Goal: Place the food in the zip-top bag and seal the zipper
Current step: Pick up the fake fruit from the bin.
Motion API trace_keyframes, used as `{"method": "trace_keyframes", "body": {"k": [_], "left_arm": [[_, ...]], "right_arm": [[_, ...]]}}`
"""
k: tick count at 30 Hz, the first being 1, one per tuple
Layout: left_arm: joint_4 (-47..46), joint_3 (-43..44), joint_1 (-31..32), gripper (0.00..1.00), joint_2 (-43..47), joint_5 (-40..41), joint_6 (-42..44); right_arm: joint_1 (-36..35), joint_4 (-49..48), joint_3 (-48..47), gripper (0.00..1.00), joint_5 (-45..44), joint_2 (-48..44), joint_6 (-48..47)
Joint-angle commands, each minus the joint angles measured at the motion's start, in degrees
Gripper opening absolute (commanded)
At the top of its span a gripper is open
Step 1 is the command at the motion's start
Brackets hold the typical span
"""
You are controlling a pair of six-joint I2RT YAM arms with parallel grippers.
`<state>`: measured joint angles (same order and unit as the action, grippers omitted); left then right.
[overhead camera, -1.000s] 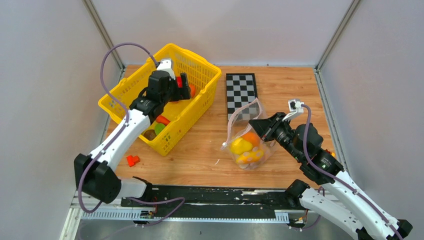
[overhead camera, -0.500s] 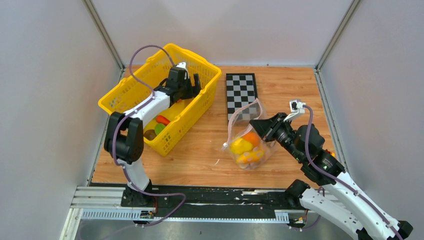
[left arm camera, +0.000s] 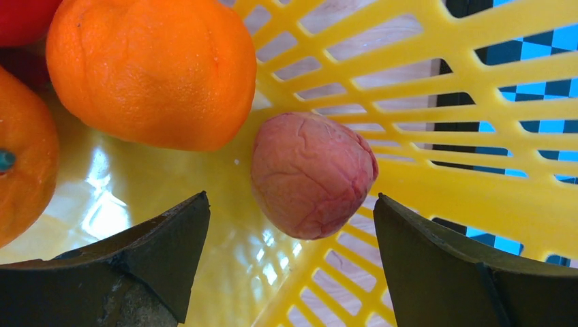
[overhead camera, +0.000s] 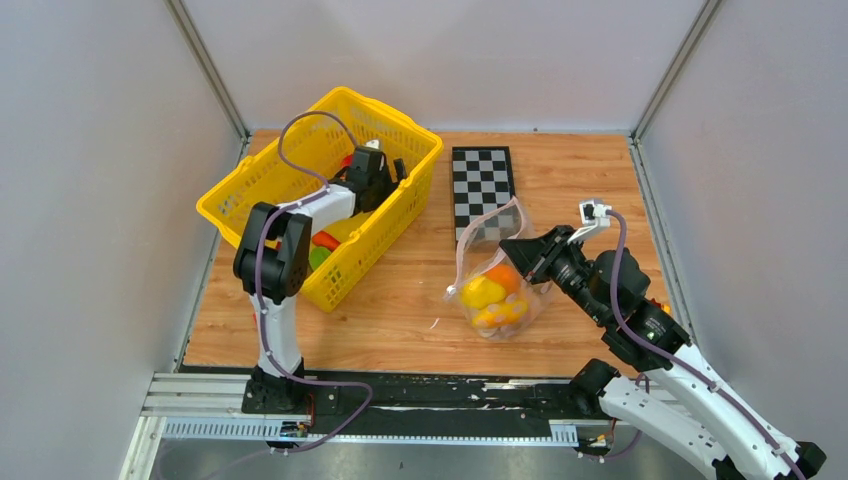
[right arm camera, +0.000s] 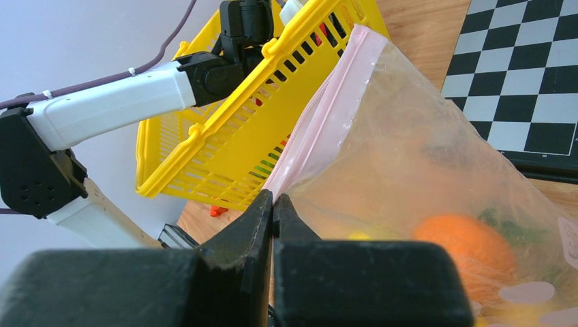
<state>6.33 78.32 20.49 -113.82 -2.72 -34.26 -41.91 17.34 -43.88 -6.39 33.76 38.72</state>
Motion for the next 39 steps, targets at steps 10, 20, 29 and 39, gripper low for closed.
{"method": "trace_keyframes", "body": {"k": [10,20,29,39], "left_arm": [[-7.48,-4.64,-0.19,0.74,0.06,2.62,-2.43],[-6.98,-10.55,-0.17,0.53,9.74,9.88,2.77],[-5.17,-16.78,-0.18,0.51,19.37,14.97,5.07],[0.27,-17.56,-0.19,0.52,33.63,17.04,9.63]], "right_arm": [[0.16,-0.16,-1.12,0.00,0.46,-0.33,-0.93],[0.15,-0.64,-0.86,0.00,0.70,-0.01,-0.58],[0.15,-0.47,-1.33,0.00,0.69,0.12,-0.98],[0.12,-1.30,-1.71,0.00,2.80,1.67,-1.17]]}}
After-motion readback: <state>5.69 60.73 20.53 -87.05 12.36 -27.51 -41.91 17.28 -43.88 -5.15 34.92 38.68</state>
